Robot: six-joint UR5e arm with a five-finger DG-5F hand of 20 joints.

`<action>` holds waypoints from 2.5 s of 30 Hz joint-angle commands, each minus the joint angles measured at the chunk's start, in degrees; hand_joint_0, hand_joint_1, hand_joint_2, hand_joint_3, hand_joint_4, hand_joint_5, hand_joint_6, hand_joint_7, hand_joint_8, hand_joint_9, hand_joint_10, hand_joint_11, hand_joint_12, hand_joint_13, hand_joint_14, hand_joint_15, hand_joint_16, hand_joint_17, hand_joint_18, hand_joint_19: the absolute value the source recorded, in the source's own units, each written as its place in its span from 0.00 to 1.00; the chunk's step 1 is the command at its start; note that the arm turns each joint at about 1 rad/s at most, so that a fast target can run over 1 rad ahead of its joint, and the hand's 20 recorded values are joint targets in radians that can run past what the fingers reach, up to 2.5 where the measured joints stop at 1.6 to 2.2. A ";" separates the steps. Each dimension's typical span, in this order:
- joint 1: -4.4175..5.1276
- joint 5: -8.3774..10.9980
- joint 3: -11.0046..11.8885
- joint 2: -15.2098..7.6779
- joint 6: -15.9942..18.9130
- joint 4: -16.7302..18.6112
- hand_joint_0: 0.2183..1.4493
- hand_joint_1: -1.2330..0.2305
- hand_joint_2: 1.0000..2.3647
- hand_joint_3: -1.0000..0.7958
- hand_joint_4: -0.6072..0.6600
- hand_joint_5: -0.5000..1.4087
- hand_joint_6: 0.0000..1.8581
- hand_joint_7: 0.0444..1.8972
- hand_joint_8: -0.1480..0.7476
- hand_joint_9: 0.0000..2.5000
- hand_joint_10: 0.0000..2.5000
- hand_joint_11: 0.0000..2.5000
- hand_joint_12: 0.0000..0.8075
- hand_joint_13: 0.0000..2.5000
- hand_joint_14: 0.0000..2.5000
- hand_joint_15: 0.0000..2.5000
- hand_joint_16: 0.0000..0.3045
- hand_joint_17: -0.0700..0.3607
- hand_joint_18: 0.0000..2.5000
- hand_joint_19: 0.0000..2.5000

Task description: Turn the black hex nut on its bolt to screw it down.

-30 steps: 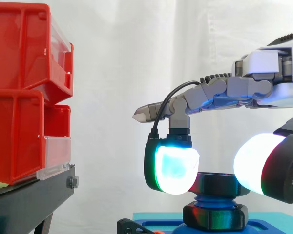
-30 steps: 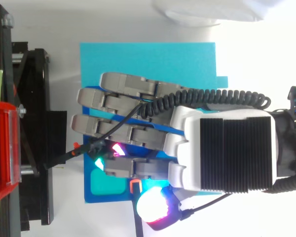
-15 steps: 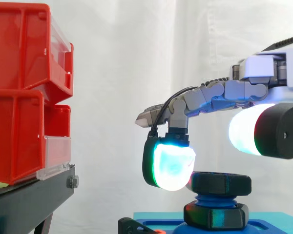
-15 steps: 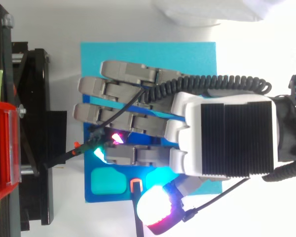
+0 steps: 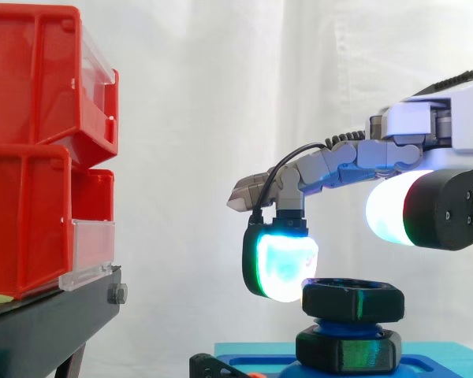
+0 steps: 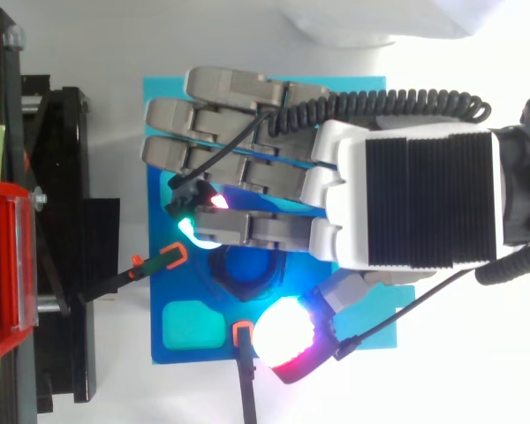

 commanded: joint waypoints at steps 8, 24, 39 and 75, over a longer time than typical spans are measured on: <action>-2.31 -3.08 0.00 -0.03 -0.01 -0.01 0.14 0.78 0.00 0.28 0.66 0.18 0.27 0.67 0.44 0.10 0.00 0.00 0.43 0.06 0.00 0.00 0.20 0.48 0.00 0.00; -2.49 -4.93 2.29 -2.67 -0.71 5.62 0.14 0.77 0.00 0.28 0.65 0.17 0.27 0.54 0.44 0.10 0.00 0.00 0.43 0.06 0.00 0.00 0.20 0.48 0.00 0.00; 0.41 -3.70 4.84 -3.29 -1.33 0.17 0.15 0.76 0.00 0.28 0.65 0.18 0.27 0.56 0.43 0.10 0.00 0.00 0.43 0.06 0.00 0.00 0.20 0.47 0.00 0.00; 1.38 -4.22 4.84 -3.64 -0.10 -0.53 0.17 0.74 0.00 0.28 0.64 0.19 0.27 0.67 0.43 0.10 0.00 0.00 0.41 0.07 0.00 0.00 0.18 0.46 0.00 0.00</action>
